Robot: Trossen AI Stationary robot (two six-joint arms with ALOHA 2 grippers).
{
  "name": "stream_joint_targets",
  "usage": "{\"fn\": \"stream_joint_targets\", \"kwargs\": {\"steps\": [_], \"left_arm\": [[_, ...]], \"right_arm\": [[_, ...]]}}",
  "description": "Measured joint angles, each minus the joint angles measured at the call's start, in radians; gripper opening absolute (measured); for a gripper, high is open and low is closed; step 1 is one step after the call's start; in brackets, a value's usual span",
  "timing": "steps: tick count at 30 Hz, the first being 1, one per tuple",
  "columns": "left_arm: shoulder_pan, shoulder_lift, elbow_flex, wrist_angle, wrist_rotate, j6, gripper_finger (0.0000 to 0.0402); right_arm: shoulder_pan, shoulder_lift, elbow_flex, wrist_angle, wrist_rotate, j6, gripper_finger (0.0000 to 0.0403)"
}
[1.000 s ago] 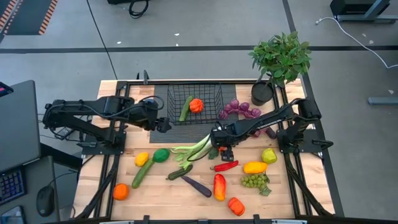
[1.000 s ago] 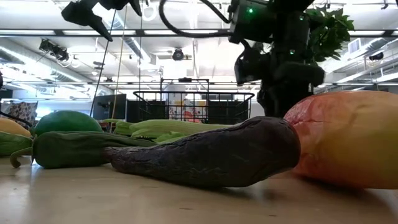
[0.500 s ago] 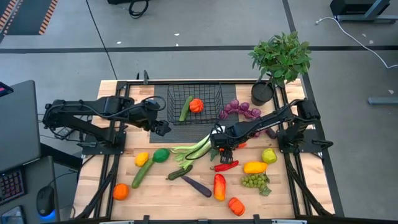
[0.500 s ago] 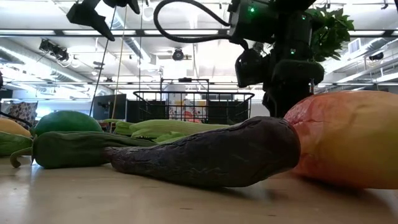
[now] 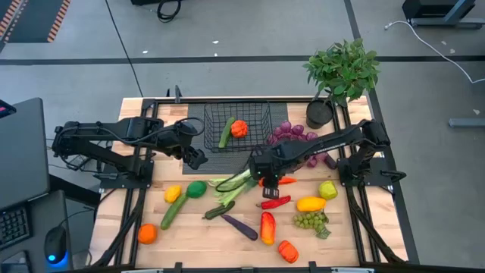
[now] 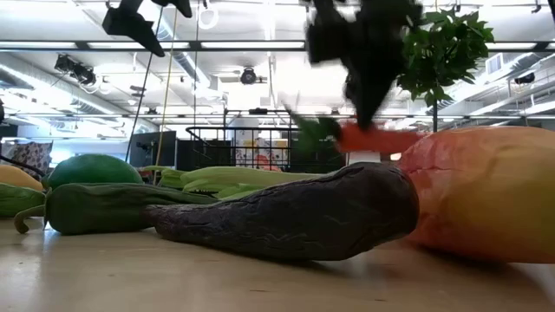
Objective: Build produce basket
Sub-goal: Put the carrot into the wire basket
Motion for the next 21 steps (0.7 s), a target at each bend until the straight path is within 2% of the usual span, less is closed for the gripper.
{"fn": "stream_joint_targets", "kwargs": {"steps": [5,9,13,18,21], "left_arm": [[0.0,0.0,0.0,0.0,0.0,-0.013,0.0392],[0.0,0.0,0.0,0.0,-0.034,-0.012,0.0392],[0.0,0.0,0.0,0.006,-0.058,-0.022,0.0392],[-0.008,0.0,0.0,0.008,-0.058,-0.039,0.0392],[-0.016,0.0,0.0,0.007,-0.058,-0.039,0.0392]], "right_arm": [[-0.02,0.0,0.246,-0.096,0.088,-0.055,0.0116],[-0.067,-0.002,0.362,-0.082,0.202,-0.156,0.0115],[-0.16,-0.002,0.383,-0.036,0.236,-0.253,0.0115],[-0.286,0.001,0.382,-0.027,0.232,-0.281,0.0118],[-0.345,0.004,0.382,-0.008,0.23,-0.281,0.0136]]}}
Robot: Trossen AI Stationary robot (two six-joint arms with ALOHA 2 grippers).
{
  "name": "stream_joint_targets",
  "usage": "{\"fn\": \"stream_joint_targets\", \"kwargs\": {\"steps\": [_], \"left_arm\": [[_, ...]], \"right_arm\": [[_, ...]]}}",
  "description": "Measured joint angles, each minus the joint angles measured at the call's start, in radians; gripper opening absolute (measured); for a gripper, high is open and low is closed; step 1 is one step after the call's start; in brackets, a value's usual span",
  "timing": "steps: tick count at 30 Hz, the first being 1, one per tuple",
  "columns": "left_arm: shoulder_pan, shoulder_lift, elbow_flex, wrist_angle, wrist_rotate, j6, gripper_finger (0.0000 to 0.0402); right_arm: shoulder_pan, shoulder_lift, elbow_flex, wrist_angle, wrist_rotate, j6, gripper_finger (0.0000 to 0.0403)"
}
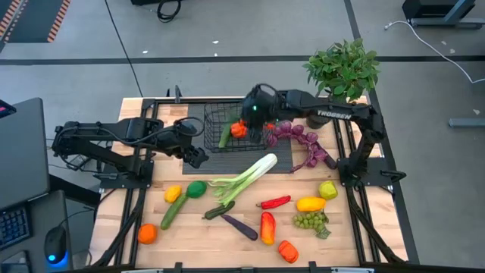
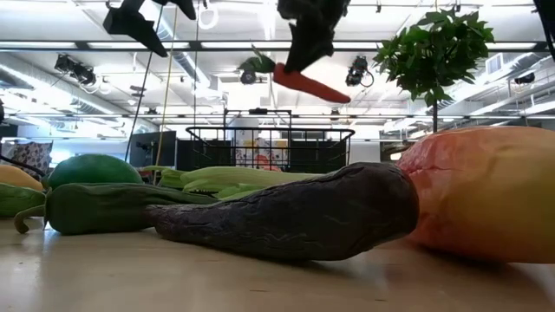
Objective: Build produce basket
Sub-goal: Put the carrot into the wire basket, then put the celery into the wire basket
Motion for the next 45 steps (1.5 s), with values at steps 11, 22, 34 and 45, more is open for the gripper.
{"fn": "stream_joint_targets", "kwargs": {"steps": [11,22,34,45], "left_arm": [[-0.004,0.0,0.0,-0.007,0.0,0.042,0.0392],[0.004,-0.001,0.0,-0.096,0.0,0.169,0.0392],[0.002,-0.006,0.0,-0.084,0.021,0.275,0.0392],[0.002,-0.01,0.001,-0.079,0.027,0.273,0.0392]], "right_arm": [[-0.104,0.0,-0.027,0.097,-0.113,0.036,0.0272],[0.023,-0.023,-0.027,-0.042,-0.215,0.073,0.0326],[0.173,0.0,-0.089,-0.008,-0.215,0.011,0.0343],[0.25,0.001,-0.292,0.117,-0.282,0.018,0.0396]]}}
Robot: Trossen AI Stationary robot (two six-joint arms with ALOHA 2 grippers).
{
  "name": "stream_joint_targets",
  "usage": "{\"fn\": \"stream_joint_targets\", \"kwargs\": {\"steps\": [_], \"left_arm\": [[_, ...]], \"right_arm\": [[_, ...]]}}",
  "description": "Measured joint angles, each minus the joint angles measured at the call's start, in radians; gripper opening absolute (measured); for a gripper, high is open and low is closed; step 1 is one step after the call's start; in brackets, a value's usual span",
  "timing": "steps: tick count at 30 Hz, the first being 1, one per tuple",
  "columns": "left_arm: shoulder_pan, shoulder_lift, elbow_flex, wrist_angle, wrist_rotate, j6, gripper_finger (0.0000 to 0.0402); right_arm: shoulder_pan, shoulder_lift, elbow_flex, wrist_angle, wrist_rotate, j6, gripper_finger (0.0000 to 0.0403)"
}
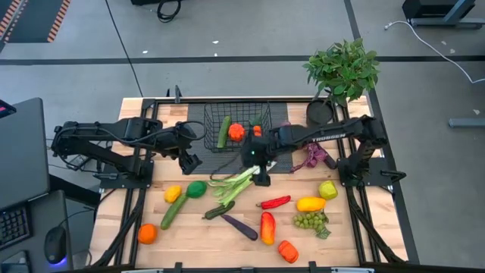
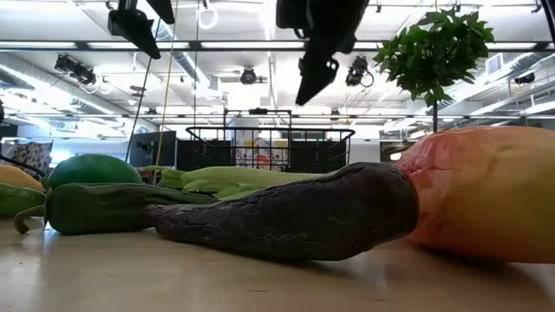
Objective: Build produce basket
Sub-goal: Put the celery into the wire basket
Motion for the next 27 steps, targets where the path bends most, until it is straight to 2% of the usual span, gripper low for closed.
{"fn": "stream_joint_targets", "kwargs": {"steps": [3,11,15,20,27], "left_arm": [[0.0,0.0,0.0,0.0,0.0,-0.021,0.0392],[0.0,0.0,0.0,0.024,0.0,-0.109,0.0392],[0.0,0.0,0.0,0.038,-0.003,-0.153,0.0392],[0.0,0.0,0.0,0.04,-0.003,-0.225,0.0392],[0.0,0.001,0.0,0.042,-0.004,-0.334,0.0392]], "right_arm": [[0.029,0.0,-0.063,0.038,0.016,-0.085,0.0397],[0.03,0.0,-0.189,0.222,0.158,-0.219,0.0397],[0.005,0.0,-0.254,0.3,0.126,-0.22,0.0397],[-0.001,0.0,-0.314,0.316,0.084,-0.23,0.0397],[-0.001,0.0,-0.385,0.485,0.12,-0.282,0.0397]]}}
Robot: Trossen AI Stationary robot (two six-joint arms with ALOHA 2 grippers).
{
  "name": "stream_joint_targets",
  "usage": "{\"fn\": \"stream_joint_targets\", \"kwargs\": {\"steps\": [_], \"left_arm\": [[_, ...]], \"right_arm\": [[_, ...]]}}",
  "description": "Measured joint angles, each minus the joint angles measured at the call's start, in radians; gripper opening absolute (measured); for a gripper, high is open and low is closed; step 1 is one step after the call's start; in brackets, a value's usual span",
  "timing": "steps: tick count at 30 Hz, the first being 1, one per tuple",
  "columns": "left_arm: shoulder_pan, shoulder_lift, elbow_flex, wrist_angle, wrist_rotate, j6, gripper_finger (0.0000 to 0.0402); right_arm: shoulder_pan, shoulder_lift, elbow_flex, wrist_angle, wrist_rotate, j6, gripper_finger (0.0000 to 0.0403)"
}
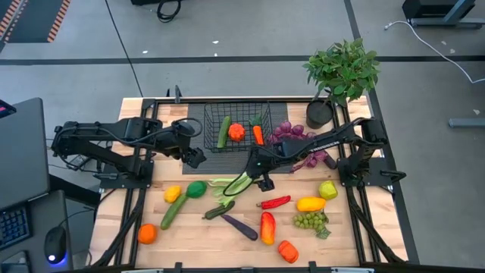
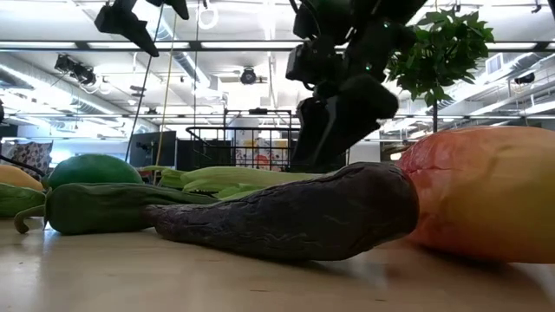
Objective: Build produce basket
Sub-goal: Put the celery into the wire basket
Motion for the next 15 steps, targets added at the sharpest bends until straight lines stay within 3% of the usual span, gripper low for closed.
{"fn": "stream_joint_targets", "kwargs": {"steps": [8,15], "left_arm": [[0.0,0.002,0.0,0.08,0.001,0.02,0.0392],[0.0,0.002,0.0,0.138,0.025,-0.029,0.0392]], "right_arm": [[-0.006,-0.001,-0.092,0.143,-0.048,0.006,0.0389],[-0.008,-0.001,-0.15,0.198,-0.001,0.011,0.0374]]}}
